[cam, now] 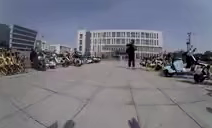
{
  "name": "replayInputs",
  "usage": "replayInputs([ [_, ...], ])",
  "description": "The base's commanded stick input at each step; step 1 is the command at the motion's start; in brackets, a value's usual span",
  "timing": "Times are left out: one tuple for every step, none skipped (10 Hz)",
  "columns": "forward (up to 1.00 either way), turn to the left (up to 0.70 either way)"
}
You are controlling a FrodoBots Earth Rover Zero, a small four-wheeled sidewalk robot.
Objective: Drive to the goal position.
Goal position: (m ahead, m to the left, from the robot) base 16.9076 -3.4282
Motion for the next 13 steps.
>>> replayInputs([
  [1.0,0.0],
  [1.0,0.0],
  [1.0,0.0],
  [1.0,0.0],
  [1.0,0.0],
  [1.0,0.0],
  [1.0,0.0],
  [1.0,0.0],
  [1.0,0.0],
  [1.0,0.0],
  [1.0,-0.07],
  [1.0,-0.27],
  [1.0,-0.27],
])
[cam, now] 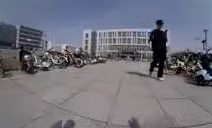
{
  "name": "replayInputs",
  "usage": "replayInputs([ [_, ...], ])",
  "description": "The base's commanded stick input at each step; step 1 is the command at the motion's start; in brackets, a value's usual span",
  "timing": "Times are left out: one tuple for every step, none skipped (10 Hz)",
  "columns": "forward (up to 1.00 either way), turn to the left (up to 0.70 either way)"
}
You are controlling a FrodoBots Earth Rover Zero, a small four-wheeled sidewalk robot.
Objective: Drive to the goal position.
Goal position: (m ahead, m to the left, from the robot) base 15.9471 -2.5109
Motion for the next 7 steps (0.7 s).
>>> replayInputs([
  [1.0,-0.27],
  [1.0,-0.27],
  [1.0,-0.27],
  [1.0,-0.13],
  [1.0,0.0],
  [1.0,0.0],
  [1.0,-0.27],
])
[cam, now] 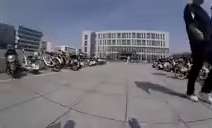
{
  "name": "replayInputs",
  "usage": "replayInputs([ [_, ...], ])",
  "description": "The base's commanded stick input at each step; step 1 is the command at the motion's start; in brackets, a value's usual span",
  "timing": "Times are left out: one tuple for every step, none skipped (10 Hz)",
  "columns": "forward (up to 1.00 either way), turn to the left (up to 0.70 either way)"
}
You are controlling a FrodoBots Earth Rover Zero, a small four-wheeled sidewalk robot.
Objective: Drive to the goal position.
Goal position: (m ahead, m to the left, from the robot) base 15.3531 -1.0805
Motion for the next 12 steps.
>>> replayInputs([
  [1.0,-0.27],
  [1.0,-0.27],
  [1.0,-0.03],
  [1.0,0.0],
  [1.0,0.0],
  [1.0,0.0],
  [1.0,0.0],
  [1.0,0.0],
  [1.0,0.0],
  [1.0,0.0],
  [1.0,0.0],
  [1.0,0.0],
])
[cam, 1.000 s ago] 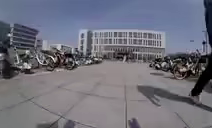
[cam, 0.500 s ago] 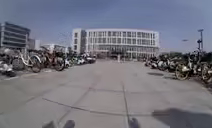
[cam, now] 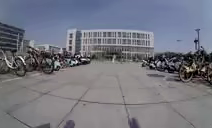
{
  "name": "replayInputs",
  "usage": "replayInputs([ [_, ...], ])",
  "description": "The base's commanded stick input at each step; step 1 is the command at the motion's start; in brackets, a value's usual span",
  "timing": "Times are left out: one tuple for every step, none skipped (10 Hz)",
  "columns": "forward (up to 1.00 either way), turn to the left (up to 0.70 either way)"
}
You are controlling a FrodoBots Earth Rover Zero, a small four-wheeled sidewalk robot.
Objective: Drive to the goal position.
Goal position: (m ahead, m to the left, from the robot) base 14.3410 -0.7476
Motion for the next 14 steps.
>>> replayInputs([
  [1.0,0.0],
  [1.0,0.0],
  [1.0,0.0],
  [1.0,-0.04],
  [1.0,-0.27],
  [1.0,-0.27],
  [1.0,-0.27],
  [1.0,-0.27],
  [1.0,-0.03],
  [1.0,0.0],
  [1.0,0.0],
  [1.0,0.0],
  [1.0,0.0],
  [1.0,0.0],
])
